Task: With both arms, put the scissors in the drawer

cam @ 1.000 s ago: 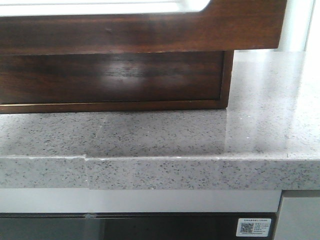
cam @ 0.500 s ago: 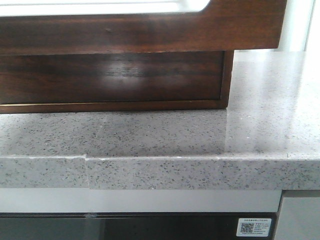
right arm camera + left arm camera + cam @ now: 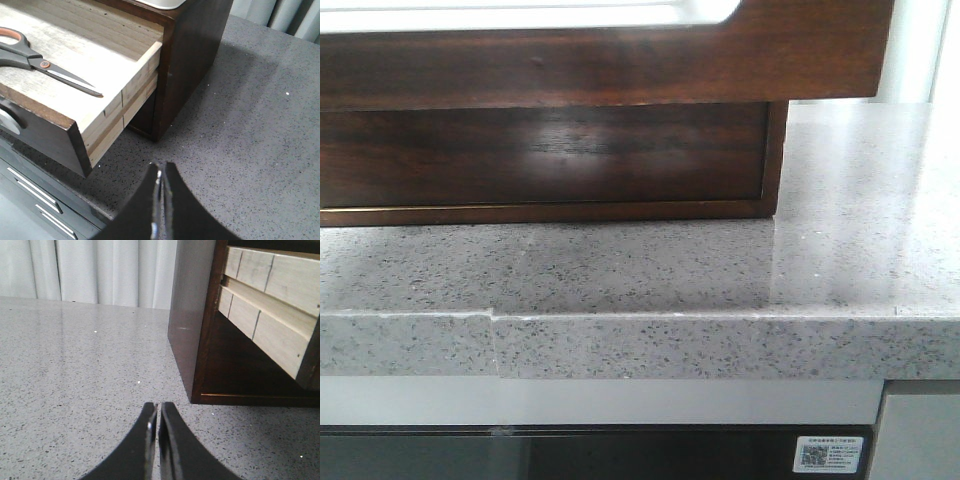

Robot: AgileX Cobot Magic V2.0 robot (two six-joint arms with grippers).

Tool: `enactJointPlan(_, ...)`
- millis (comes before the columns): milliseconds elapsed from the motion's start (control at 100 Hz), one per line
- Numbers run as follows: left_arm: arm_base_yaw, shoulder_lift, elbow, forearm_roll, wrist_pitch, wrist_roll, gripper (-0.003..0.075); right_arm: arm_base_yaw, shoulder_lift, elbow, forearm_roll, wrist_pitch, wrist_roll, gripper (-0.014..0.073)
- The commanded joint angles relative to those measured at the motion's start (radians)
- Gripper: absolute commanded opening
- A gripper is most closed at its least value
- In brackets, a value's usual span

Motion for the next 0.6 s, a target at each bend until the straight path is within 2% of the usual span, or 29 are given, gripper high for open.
enactJointPlan(0,-0.001,-0.031,0.038,0.001,-0.069,-0.008,-0.002,-0.005,0.007,-0.026,0.011,-0.068,-0.001,-0.0069)
enactJointPlan(120,-0.001,-0.031,0.038,0.001,-0.069,-0.008,-0.002,-0.022,-0.038,0.007,0.011,-0.088,-0.001,-0.0069)
enactJointPlan(190,-0.001,-0.031,0.038,0.001,-0.069,-0.008,-0.002,-0.062,-0.093,0.058,0.011,-0.153,-0.001,-0.0069)
enactJointPlan(460,-0.001,-0.031,0.038,0.001,-0.069,-0.008,-0.002,-0.182,-0.41,0.455,0.013,-0.591,-0.001,-0.0069)
enactJointPlan(590,-0.001,-0.031,0.038,0.001,-0.069,-0.008,-0.002,-0.192,-0.53,0.644,0.013,-0.716,-0.001,-0.0069)
